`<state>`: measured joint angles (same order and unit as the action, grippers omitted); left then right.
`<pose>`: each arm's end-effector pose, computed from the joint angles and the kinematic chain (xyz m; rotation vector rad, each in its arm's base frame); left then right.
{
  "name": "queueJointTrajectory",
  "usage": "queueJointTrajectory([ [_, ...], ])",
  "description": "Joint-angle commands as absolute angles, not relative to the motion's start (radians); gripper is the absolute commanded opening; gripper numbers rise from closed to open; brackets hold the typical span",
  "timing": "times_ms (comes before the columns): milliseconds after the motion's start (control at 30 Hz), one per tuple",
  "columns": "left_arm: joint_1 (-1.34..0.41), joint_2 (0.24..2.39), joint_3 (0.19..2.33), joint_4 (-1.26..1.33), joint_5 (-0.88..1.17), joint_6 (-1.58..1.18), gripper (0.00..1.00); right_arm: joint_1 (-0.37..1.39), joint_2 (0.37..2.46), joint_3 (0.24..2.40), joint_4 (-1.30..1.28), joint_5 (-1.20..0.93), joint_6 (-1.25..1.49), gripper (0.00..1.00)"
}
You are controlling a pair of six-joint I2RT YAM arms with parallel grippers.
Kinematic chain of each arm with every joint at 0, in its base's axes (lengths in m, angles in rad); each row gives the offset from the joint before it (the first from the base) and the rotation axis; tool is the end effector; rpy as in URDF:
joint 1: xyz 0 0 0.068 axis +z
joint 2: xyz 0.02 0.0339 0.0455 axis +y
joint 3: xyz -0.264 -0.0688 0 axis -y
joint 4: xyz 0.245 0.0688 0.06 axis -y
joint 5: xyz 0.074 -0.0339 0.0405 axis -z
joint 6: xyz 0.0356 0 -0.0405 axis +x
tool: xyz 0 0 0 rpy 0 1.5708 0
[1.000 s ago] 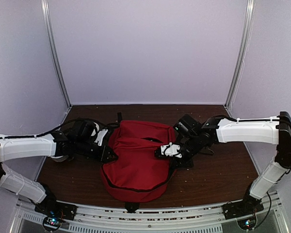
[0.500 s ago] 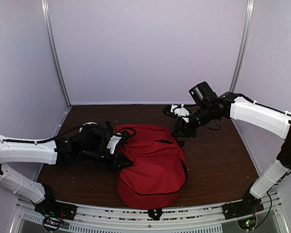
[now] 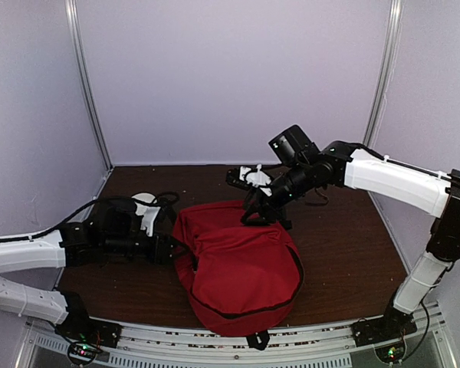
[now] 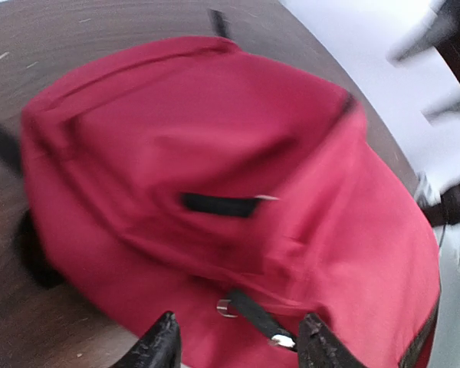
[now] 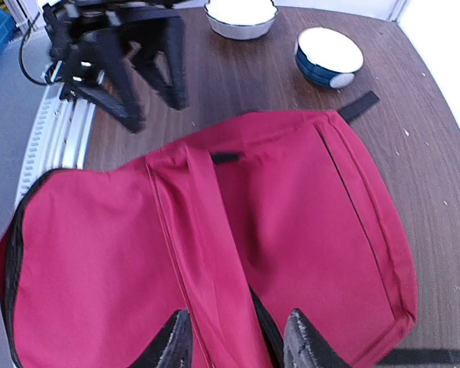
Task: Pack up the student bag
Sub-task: Adjust the student bag at the center of the board, then hold the lower front pocket of the student bag, then grab the lower front pocket of the student bag.
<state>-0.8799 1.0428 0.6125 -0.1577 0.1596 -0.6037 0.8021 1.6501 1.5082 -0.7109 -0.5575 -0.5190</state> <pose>0.1393 -0.1774 0.2333 0.4202 2.2978 -0.9814 0.2371 0.2722 0.3229 -1.6702 1.7310 0.8043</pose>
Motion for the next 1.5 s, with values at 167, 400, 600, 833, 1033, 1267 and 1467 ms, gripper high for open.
queueJointTrajectory([
  [167,-0.714,1.101,0.471,0.192,0.270,-0.910,0.56,0.907,1.909,1.789,-0.830,-0.566,-0.500,0.46],
  [400,-0.687,1.314,0.413,0.535,0.361,-1.093,0.56,0.954,2.047,1.892,-0.902,-0.530,-0.531,0.46],
  [600,-0.677,1.509,0.441,0.742,0.459,-1.201,0.43,0.978,2.028,1.842,-0.917,-0.536,-0.566,0.45],
  [833,-0.663,1.653,0.480,1.158,0.530,-1.332,0.00,0.984,1.917,1.674,-0.852,-0.487,-0.574,0.31],
  [1033,-0.663,1.556,0.488,1.194,0.543,-1.231,0.00,1.014,1.722,1.433,-0.723,-0.396,-0.619,0.26],
  [1267,-0.665,1.358,0.582,0.759,0.542,-0.946,0.00,1.028,1.659,1.387,-0.688,-0.375,-0.610,0.31],
  [1467,-0.666,1.269,0.638,0.505,0.504,-0.801,0.00,0.927,1.684,1.528,-0.714,-0.576,-0.463,0.39],
])
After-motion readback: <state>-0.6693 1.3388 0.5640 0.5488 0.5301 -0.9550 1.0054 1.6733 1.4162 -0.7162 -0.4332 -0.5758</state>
